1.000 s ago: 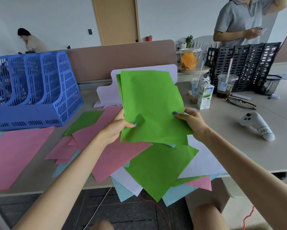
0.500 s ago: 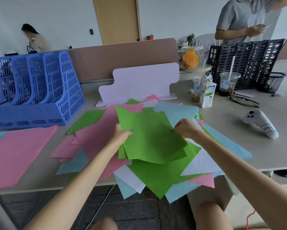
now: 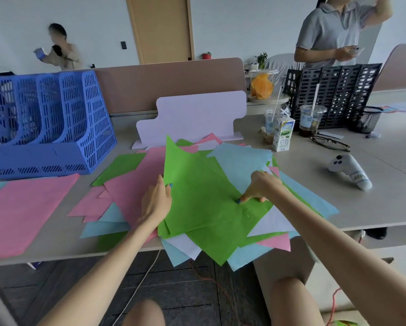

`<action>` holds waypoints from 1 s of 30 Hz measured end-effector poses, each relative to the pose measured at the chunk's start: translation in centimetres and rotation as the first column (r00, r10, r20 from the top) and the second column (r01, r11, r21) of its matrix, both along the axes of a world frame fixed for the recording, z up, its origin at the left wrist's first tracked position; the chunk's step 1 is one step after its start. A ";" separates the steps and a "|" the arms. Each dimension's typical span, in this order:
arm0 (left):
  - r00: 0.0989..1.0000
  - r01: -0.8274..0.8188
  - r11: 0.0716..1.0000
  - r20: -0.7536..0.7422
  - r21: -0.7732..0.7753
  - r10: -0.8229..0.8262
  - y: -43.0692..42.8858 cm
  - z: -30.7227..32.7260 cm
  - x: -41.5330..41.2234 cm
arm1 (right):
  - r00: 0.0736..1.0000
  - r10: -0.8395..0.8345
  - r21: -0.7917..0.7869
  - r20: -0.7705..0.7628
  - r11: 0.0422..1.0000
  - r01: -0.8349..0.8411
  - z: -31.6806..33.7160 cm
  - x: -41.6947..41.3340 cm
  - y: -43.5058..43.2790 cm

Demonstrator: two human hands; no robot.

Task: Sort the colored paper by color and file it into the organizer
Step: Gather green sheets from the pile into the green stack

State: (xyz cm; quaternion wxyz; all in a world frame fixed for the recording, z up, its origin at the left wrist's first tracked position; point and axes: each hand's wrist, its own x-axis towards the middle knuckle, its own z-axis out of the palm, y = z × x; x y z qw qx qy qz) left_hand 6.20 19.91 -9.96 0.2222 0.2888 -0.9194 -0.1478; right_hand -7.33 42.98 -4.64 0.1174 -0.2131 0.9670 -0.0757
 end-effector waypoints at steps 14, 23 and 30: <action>0.998 0.047 0.999 -0.031 -0.001 -0.047 -0.1 -0.2 0.3 | 0.941 -0.172 -0.268 0.291 0.930 0.253 -0.9 -0.9 0.5; 0.999 0.035 0.994 0.001 0.106 -0.036 0.3 0.7 0.3 | 0.962 -0.212 -0.531 0.169 0.803 0.270 -0.8 -1.1 2.1; 0.989 -0.014 0.976 -0.138 0.219 0.045 0.5 1.5 0.0 | 0.910 -0.415 -0.699 0.019 0.645 0.309 -1.2 -1.0 5.8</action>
